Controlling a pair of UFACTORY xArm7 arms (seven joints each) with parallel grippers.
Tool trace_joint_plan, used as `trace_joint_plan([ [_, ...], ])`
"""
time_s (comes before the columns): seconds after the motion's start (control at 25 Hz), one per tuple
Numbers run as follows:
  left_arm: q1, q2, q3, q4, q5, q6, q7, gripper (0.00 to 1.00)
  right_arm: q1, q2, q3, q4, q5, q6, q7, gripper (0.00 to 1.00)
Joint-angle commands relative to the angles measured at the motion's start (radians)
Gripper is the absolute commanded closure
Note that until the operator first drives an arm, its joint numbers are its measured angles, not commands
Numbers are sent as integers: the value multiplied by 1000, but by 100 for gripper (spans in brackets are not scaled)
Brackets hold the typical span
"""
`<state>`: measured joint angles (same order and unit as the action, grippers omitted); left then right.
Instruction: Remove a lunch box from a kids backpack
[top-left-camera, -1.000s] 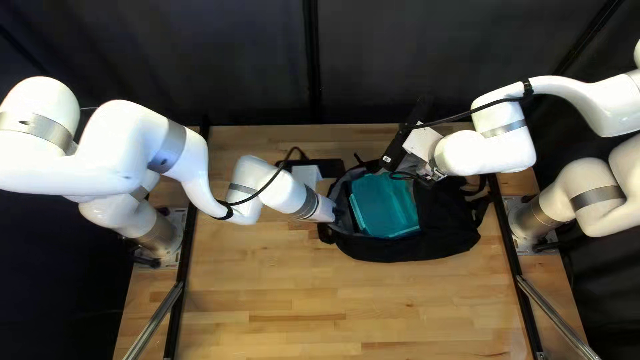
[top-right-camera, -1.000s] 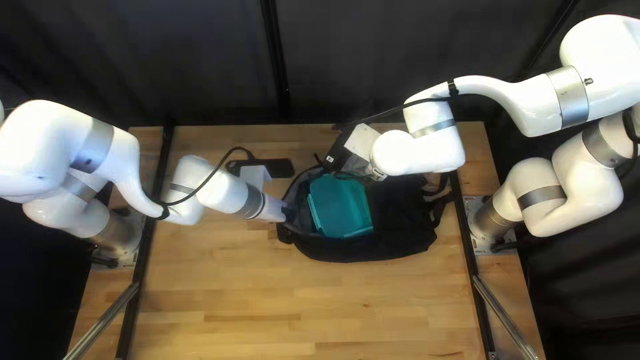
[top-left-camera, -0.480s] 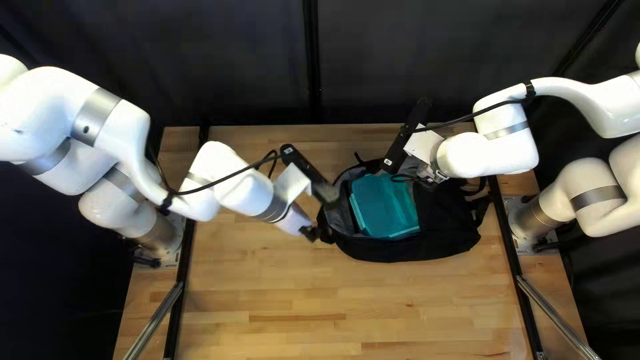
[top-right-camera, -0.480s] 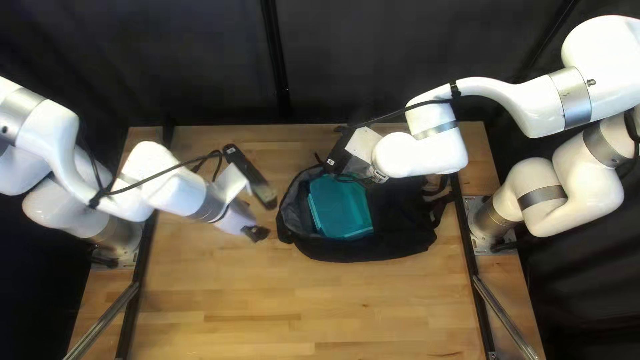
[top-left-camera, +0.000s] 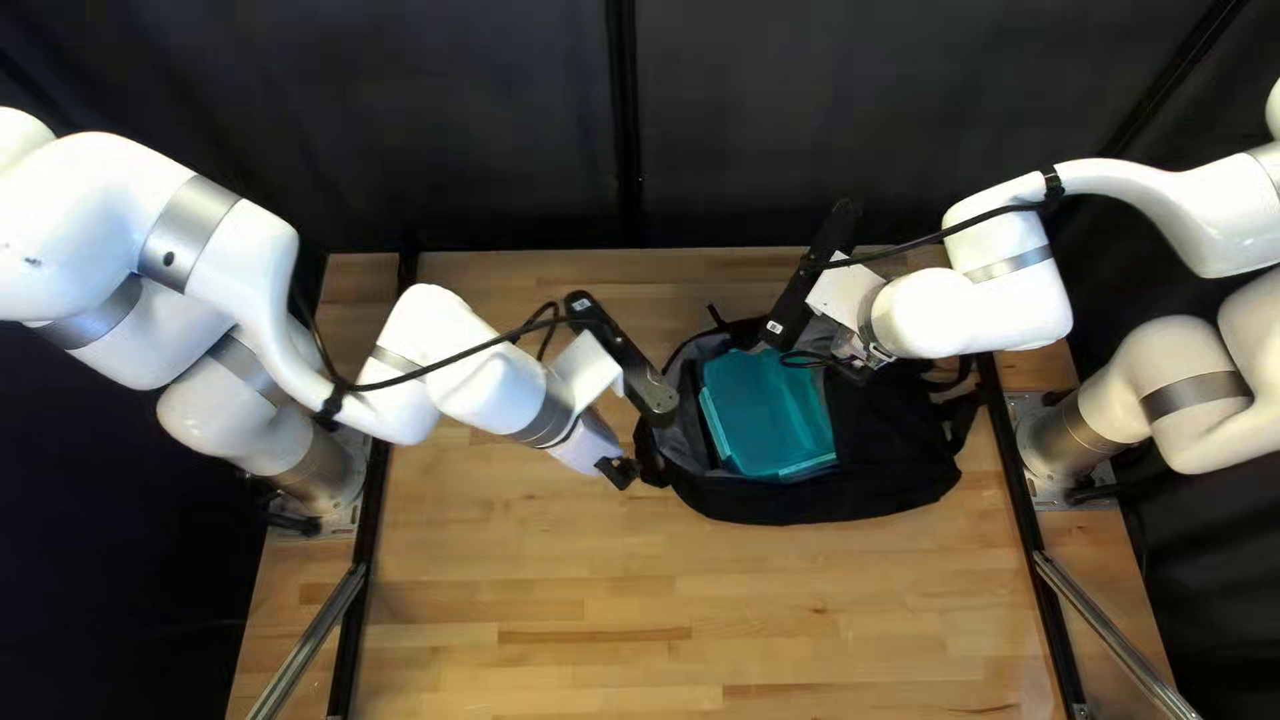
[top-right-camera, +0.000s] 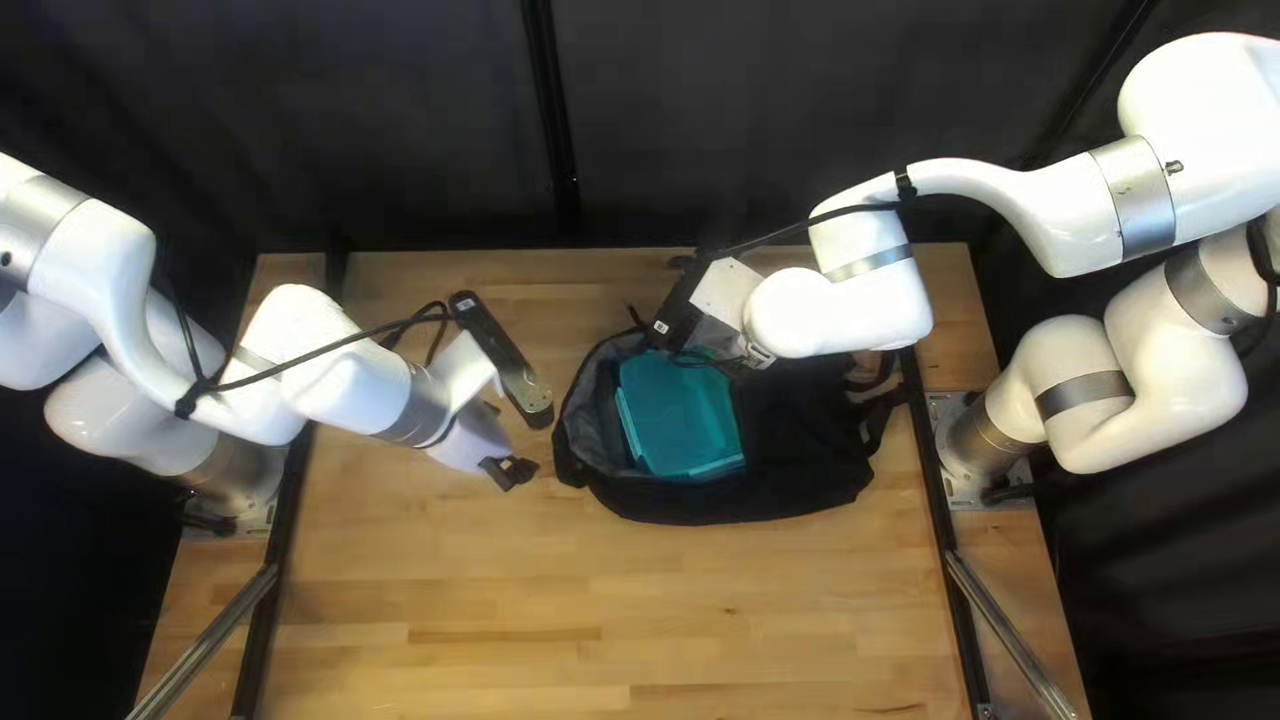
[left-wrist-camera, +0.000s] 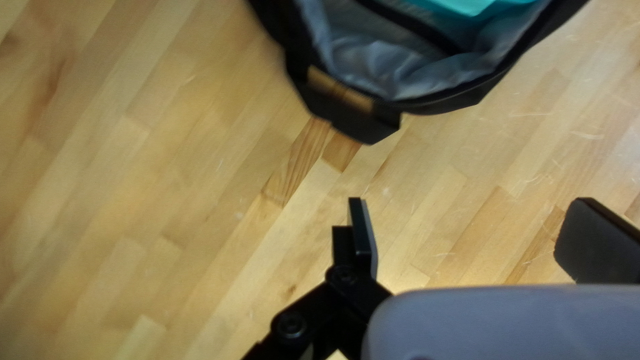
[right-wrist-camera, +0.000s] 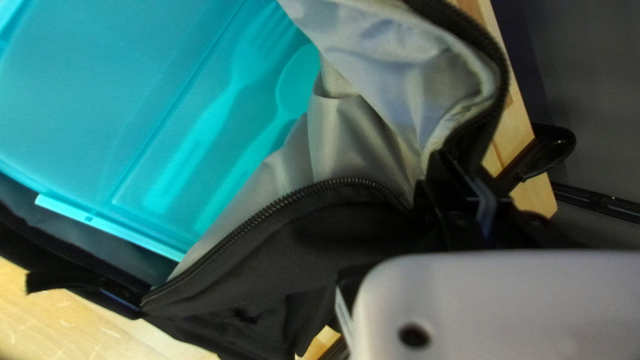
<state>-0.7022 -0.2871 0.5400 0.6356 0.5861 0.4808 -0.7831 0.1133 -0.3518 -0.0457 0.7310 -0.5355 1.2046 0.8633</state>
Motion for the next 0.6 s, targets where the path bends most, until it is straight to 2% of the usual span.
trace_joint_plan([
  [0.04, -18, 44, 58, -46, 94, -185, 220, 0, 4, -11, 3, -4, 8, 0, 3, 100],
  [0.16, -70, 127, 117, -20, -13, -248, 388, 0, 5, -12, 3, -6, 10, -8, 4, 100],
  [0.2, -90, 167, 136, 5, -101, -248, 480, 0, 6, -12, 2, -9, 9, -13, 5, 100],
  [0.24, -88, 181, 132, 27, -124, -213, 492, 0, 6, -12, 2, -10, 9, -15, 5, 100],
  [0.32, -60, 151, 111, 37, -51, -135, 398, 0, 6, -15, 3, -13, 9, -17, 5, 100],
  [0.6, -57, 148, 109, 41, -49, -133, 391, 0, 8, -19, 5, -17, 6, -19, 6, 100],
])
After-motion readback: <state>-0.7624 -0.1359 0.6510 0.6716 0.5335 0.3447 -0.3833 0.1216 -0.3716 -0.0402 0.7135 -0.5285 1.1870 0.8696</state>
